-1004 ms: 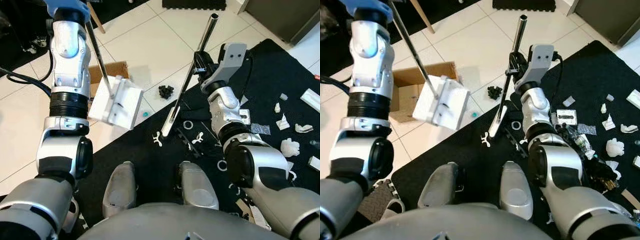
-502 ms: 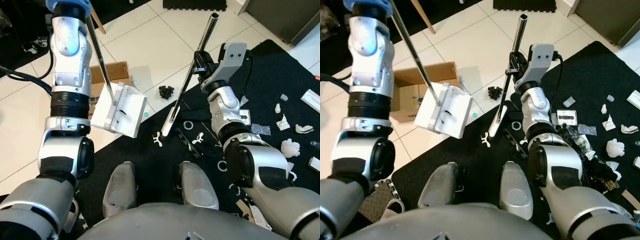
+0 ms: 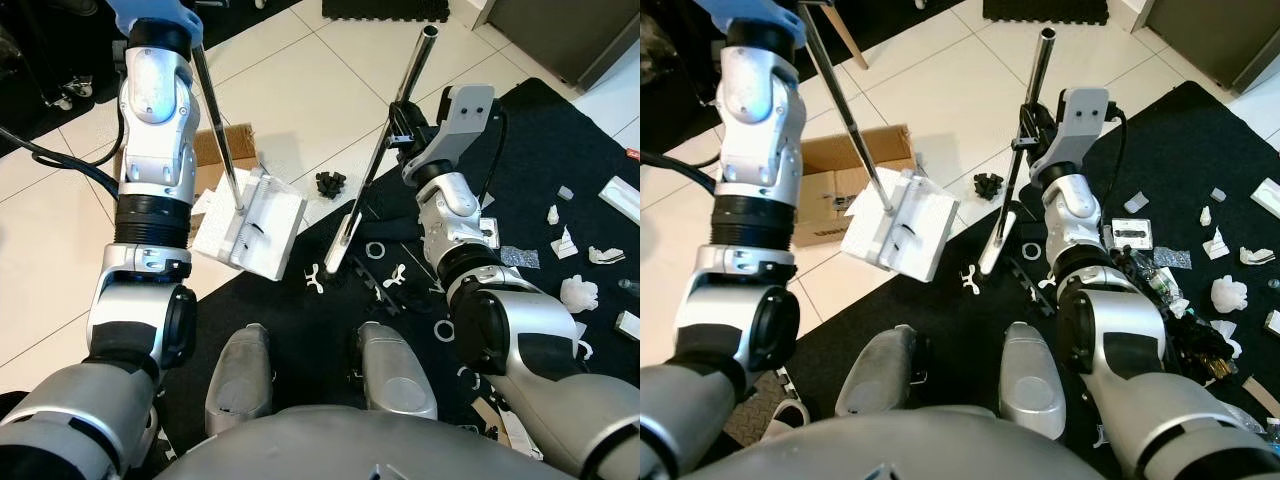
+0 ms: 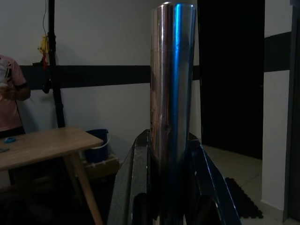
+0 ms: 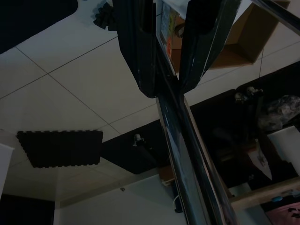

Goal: Sweep floor

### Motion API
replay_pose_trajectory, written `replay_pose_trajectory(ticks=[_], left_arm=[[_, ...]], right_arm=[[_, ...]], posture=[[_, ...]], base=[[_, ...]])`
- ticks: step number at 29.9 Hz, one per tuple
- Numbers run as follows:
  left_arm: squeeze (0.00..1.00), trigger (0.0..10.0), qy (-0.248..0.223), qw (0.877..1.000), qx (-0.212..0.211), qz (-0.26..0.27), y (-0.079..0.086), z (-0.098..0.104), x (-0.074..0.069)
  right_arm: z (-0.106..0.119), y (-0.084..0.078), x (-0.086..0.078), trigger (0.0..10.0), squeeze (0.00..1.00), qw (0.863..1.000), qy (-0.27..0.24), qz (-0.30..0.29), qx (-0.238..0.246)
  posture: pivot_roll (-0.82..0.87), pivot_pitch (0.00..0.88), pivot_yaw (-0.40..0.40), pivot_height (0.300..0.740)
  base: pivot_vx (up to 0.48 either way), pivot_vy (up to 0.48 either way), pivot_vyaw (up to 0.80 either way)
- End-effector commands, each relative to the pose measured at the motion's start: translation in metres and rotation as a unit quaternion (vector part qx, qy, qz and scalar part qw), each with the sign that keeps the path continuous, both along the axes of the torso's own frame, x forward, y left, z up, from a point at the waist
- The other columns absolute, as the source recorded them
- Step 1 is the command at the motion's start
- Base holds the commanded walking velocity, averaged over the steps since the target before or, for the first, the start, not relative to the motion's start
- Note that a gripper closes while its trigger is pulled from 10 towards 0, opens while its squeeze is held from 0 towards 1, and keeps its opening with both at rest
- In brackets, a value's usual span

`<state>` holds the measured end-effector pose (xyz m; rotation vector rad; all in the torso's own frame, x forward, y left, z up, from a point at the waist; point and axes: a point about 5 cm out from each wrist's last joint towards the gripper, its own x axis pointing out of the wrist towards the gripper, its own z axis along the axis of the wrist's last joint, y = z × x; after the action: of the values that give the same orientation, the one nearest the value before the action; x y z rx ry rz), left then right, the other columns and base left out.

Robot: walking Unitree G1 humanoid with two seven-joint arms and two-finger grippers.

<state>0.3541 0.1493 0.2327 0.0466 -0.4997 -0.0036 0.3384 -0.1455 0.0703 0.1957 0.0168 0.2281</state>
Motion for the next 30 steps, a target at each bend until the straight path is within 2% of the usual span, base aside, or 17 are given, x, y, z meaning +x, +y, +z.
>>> replay_pose_trajectory(ticks=[1,19,30], left_arm=[[0.0,10.0,-0.022,1.0,0.002,-0.007,-0.0041,0.0089,-0.0041],[0.0,10.0,-0.016,1.0,-0.001,-0.015,-0.0094,0.0069,-0.0098],[0.0,10.0,-0.005,1.0,0.001,-0.006,-0.0091,0.0009,-0.0081]], right_arm=[[0.0034,0.0024,0.0013,10.0,0.0,1.0,-0.011,0.002,-0.001],[0.0002,0.0028,-0.0007,10.0,0.0,1.0,-0.006,0.003,-0.002],[0.0012,0.0037,-0.0001,10.0,0.0,1.0,-0.008,0.005,-0.002]], posture=[[0.02,0.0,0.044,0.74],[0.03,0.0,0.044,0.74],[0.03,0.0,0.041,0.74]], base=[[0.0,0.0,0.0],[0.0,0.0,0.0],[0.0,0.0,0.0]])
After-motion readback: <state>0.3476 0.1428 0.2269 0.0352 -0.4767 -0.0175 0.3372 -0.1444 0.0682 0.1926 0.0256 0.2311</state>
